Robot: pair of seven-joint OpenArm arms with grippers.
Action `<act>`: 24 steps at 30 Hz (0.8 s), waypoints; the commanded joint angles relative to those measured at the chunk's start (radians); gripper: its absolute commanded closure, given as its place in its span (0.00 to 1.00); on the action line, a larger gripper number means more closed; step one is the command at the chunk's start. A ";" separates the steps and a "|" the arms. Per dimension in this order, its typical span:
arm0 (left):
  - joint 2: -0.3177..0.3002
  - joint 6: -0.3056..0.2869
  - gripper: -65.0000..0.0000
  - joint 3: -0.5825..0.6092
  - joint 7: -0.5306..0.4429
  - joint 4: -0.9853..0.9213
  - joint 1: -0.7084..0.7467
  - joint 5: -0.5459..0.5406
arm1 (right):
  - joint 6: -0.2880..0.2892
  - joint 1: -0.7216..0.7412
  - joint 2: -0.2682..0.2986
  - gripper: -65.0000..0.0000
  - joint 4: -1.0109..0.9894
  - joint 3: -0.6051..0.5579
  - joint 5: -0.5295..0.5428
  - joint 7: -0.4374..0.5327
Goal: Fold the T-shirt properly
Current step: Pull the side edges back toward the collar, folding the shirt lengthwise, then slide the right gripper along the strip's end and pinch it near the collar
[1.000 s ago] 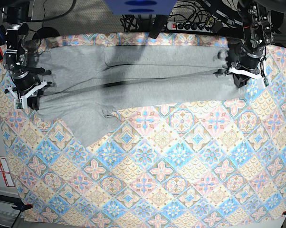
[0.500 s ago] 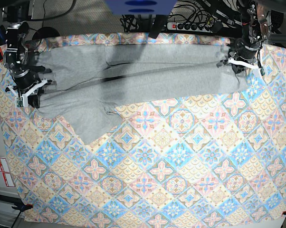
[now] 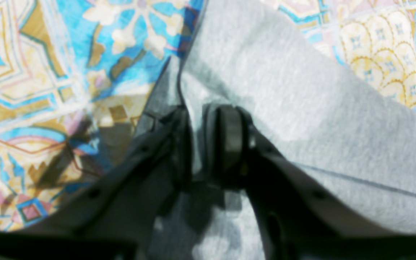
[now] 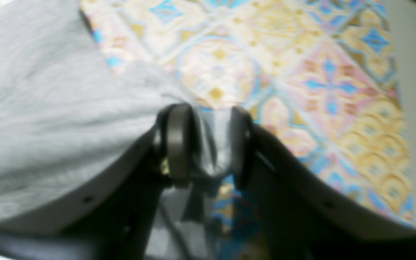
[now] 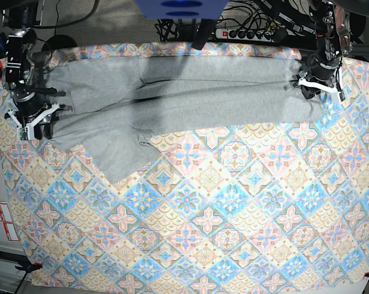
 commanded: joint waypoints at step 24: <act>-0.011 0.016 0.77 -0.002 -0.007 0.006 -0.013 0.003 | -0.007 0.155 -0.073 0.72 0.193 -0.068 0.011 -0.162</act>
